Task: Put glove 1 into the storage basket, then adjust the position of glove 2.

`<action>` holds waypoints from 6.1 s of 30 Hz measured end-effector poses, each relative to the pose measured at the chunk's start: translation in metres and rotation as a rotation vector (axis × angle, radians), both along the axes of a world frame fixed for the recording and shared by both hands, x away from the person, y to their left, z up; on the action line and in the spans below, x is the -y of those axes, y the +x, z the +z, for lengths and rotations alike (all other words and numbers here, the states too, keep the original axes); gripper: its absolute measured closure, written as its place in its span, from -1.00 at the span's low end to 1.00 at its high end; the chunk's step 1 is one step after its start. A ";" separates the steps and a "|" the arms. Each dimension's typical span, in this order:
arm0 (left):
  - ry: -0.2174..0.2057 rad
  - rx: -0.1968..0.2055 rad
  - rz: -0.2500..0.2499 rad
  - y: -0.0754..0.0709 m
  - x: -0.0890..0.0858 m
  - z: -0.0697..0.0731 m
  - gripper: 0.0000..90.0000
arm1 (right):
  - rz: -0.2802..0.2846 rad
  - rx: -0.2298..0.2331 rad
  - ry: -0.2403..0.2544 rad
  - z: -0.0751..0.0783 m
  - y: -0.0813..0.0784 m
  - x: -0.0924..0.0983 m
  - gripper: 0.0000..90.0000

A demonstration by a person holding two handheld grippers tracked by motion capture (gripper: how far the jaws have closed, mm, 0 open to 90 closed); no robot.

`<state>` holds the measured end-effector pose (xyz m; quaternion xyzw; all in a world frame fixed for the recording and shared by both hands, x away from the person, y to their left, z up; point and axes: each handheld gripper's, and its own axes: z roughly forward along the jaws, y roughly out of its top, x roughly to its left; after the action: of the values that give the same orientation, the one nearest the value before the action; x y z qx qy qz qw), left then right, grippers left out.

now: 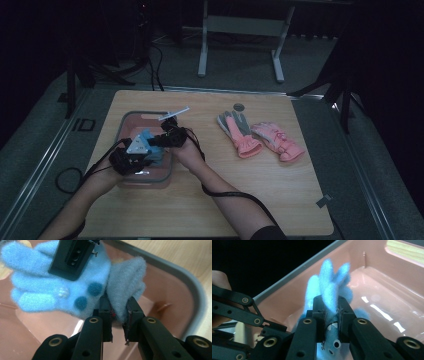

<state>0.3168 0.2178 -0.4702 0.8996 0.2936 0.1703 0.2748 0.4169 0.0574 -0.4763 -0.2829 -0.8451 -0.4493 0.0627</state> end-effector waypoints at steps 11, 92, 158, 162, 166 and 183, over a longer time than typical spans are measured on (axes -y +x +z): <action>0.017 -0.034 0.020 0.017 0.003 -0.011 0.76 | -0.015 0.058 -0.105 -0.008 0.010 -0.003 0.78; -0.371 0.000 -0.129 -0.036 0.146 -0.022 -0.68 | -0.078 0.160 -0.066 -0.003 -0.046 0.206 -0.69; -0.295 -0.088 -0.294 -0.062 0.170 -0.090 -0.96 | -0.372 0.184 -0.377 -0.055 0.086 0.260 0.89; -0.308 -0.092 -0.285 -0.061 0.170 -0.091 -0.96 | -0.449 0.145 -0.342 -0.049 0.081 0.257 0.96; -0.297 -0.086 -0.288 -0.062 0.170 -0.091 -0.96 | -0.494 0.103 -0.334 -0.039 0.073 0.252 0.97; -0.293 -0.070 -0.267 -0.062 0.168 -0.091 -0.96 | -0.693 0.114 -0.197 -0.007 -0.023 0.236 0.97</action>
<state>0.2552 0.0494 -0.5616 0.8862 0.2026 0.0564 0.4127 0.3937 -0.1785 -0.4835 -0.5316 -0.7405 -0.3752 -0.1681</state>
